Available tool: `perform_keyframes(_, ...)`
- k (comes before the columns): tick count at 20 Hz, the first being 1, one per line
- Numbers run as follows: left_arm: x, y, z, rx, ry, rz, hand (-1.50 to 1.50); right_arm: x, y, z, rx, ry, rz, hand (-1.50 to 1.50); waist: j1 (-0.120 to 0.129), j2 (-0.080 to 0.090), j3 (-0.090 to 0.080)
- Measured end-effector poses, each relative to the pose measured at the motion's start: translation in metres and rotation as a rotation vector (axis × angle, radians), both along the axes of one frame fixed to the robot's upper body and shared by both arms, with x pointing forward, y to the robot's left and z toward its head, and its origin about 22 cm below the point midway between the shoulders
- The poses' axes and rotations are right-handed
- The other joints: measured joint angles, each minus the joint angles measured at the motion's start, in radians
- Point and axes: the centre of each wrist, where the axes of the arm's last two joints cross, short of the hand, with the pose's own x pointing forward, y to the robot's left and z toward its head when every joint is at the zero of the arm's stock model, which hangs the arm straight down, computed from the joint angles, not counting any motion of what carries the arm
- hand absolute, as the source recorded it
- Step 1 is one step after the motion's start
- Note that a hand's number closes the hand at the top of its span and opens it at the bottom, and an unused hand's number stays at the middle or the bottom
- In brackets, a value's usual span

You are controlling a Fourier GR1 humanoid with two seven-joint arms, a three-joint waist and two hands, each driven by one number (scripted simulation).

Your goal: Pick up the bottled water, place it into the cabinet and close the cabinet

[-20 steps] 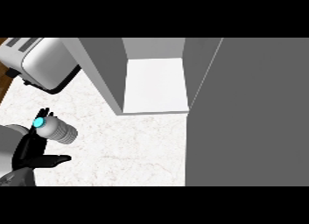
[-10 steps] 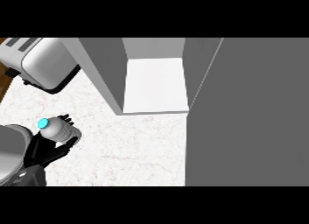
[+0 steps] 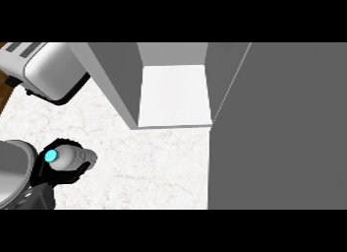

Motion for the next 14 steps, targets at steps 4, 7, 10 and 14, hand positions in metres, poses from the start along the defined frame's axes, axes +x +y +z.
perform_keyframes(4,0.004,-0.014,-0.003,-0.009,-0.017,-0.02,1.5,-0.002,0.002,0.0,0.008,0.004,0.004,-1.5,0.005,-0.004,0.001)
perform_keyframes(7,0.003,-0.041,-0.012,-0.008,-0.062,0.005,1.5,-0.002,0.0,0.0,0.001,0.001,-0.006,-1.5,0.014,-0.009,0.006)
perform_keyframes(10,0.005,-0.076,-0.019,-0.017,-0.101,0.022,1.5,-0.001,0.0,0.0,-0.006,0.004,-0.012,-1.5,0.023,-0.014,0.009)
perform_keyframes(14,0.007,-0.107,-0.021,-0.05,-0.107,-0.002,1.5,0.001,0.0,-0.001,-0.006,0.01,-0.016,-1.5,0.028,-0.015,0.008)
